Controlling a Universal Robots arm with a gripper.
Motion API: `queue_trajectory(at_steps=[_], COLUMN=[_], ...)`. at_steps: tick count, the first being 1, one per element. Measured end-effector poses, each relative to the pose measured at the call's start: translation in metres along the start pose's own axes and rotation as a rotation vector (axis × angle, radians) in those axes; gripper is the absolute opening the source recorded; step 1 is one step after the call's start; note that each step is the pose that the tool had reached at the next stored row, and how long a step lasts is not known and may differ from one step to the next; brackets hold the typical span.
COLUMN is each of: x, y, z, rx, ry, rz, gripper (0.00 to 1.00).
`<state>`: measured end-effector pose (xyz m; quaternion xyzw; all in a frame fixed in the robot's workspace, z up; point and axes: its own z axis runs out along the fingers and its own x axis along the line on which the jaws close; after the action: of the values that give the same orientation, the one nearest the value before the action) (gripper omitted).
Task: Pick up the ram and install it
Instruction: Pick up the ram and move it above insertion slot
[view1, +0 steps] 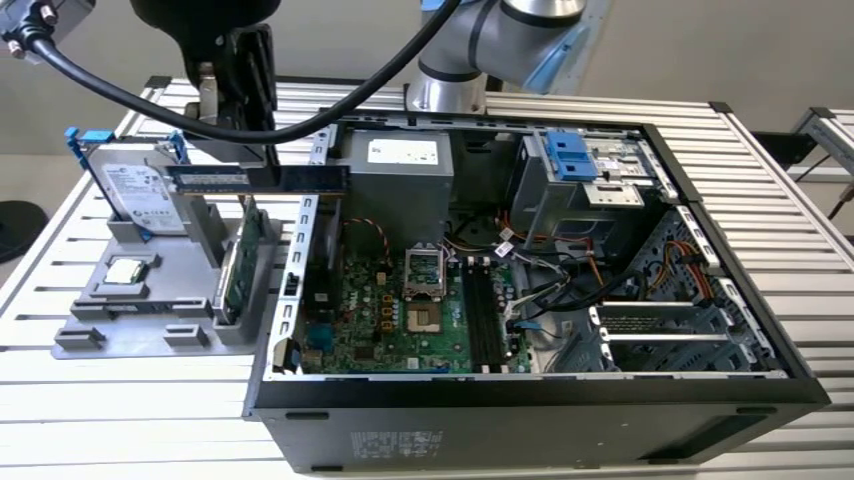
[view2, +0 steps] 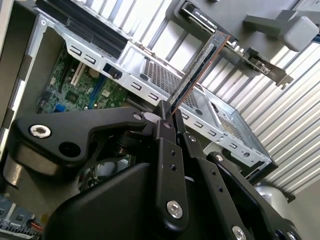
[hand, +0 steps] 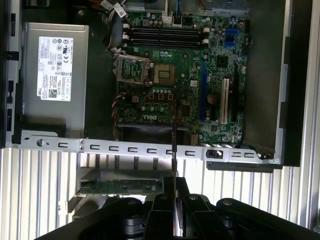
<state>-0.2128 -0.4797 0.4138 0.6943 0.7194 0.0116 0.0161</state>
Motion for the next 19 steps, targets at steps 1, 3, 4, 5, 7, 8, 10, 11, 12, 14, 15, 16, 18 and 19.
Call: queue_trajectory(at_steps=[1, 3, 4, 5, 7, 8, 10, 11, 12, 14, 15, 16, 18, 19], x=[0.0000, -0.0001, -0.0001, -0.0002, -0.0002, -0.0003, -0.0003, -0.0004, -0.0004, -0.0005, -0.0005, -0.0005, -0.0006, -0.0007], y=[0.0008, 0.0026, 0.0035, 0.0043, 0.0061, 0.0070, 0.0089, 0.0098, 0.0108, 0.0127, 0.0139, 0.0150, 0.0174, 0.0184], z=[0.0001, 0.0002, 0.0002, 0.0002, 0.0003, 0.0003, 0.0004, 0.0004, 0.0005, 0.0005, 0.0006, 0.0006, 0.0007, 0.0007], rx=[0.0000, -0.0001, 0.0000, 0.0000, 0.0000, 0.0000, -0.0001, 0.0000, 0.0000, 0.0000, 0.0000, 0.0000, 0.0000, 0.0000], ry=[0.0000, 0.0001, 0.0000, 0.0000, 0.0000, 0.0000, 0.0001, 0.0000, 0.0000, 0.0000, 0.0000, 0.0001, 0.0000, -0.0001], rz=[0.000, 0.000, 0.000, 0.000, 0.000, 0.000, 0.000, 0.000, 0.000, 0.000, 0.000, 0.000, 0.000, 0.000], gripper=[0.00, 0.00, 0.00, 0.00, 0.00, 0.00, 0.00, 0.00, 0.00, 0.00, 0.00, 0.00, 0.00, 0.00])
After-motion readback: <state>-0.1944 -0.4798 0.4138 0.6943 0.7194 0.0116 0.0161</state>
